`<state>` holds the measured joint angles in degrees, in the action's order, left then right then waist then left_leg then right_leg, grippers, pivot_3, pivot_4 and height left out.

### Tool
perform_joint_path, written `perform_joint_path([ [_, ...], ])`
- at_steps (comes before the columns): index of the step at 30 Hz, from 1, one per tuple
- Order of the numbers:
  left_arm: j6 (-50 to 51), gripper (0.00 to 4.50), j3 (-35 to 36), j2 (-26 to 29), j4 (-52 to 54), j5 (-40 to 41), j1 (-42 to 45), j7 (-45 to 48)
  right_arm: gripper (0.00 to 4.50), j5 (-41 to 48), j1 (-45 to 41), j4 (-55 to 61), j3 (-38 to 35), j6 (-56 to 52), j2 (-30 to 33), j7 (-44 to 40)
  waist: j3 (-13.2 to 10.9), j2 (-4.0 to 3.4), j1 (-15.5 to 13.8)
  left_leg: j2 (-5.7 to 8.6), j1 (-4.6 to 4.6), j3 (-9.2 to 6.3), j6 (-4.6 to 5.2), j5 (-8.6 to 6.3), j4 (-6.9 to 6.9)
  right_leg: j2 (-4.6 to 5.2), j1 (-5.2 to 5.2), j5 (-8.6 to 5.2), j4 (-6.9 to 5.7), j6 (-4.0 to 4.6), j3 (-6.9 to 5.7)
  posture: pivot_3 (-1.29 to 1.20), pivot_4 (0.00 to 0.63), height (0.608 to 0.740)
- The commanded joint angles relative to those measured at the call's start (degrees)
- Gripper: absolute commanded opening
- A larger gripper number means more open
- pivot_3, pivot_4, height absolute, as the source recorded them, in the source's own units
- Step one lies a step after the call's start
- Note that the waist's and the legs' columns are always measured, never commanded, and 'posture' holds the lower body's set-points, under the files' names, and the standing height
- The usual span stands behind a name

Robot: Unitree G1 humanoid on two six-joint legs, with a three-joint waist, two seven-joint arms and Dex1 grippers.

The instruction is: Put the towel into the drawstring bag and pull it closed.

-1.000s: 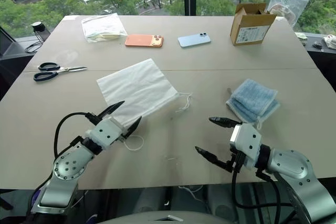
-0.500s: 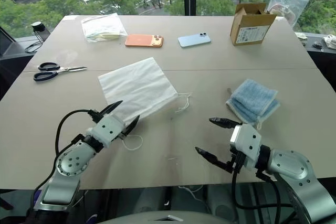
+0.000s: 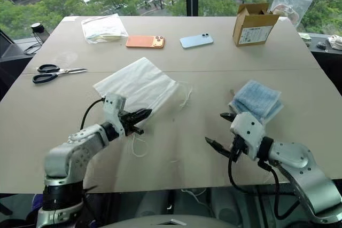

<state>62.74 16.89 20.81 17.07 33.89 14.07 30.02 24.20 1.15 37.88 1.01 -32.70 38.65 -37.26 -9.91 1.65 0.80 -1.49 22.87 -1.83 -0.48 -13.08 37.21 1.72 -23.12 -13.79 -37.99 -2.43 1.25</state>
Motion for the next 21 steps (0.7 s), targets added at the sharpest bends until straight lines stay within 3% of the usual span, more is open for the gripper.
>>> perform_joint_path([
  [1,9.6,0.05,4.3,-1.8,-2.6,5.5,4.0,-3.7,4.5,1.1,-3.6,-1.4,-3.7,-2.9,-0.1,2.1,0.0,0.0,0.0,0.02,0.0,0.0,0.0,0.0,0.0,0.01,0.01,0.0,0.01,0.0,0.0,0.0,0.15,0.74],
  [5,12.9,0.05,5.8,-2.7,-2.8,8.4,6.4,-5.2,4.5,-2.4,-10.2,-10.1,-6.9,-5.9,-0.5,8.0,0.0,0.05,0.0,0.12,0.04,0.01,0.0,0.0,0.0,0.1,0.05,0.02,0.06,0.03,0.04,0.0,0.15,0.74],
  [14,9.3,0.05,3.8,-4.2,-1.6,8.0,7.6,-8.0,4.5,-6.4,-19.3,-32.1,-5.4,-4.7,7.7,-0.3,-0.1,0.0,0.0,0.19,0.05,0.02,0.0,0.0,-0.09,0.18,0.03,0.15,0.08,0.25,0.05,0.0,0.15,0.74],
  [21,6.7,0.05,-0.3,-2.3,-1.7,6.7,7.9,-6.8,4.5,-5.0,-22.8,-35.5,-6.7,-6.4,9.7,-5.0,-0.1,0.0,0.1,0.18,0.05,0.02,0.0,0.0,-0.08,0.15,0.03,0.15,0.09,0.24,0.08,0.0,0.15,0.74],
])
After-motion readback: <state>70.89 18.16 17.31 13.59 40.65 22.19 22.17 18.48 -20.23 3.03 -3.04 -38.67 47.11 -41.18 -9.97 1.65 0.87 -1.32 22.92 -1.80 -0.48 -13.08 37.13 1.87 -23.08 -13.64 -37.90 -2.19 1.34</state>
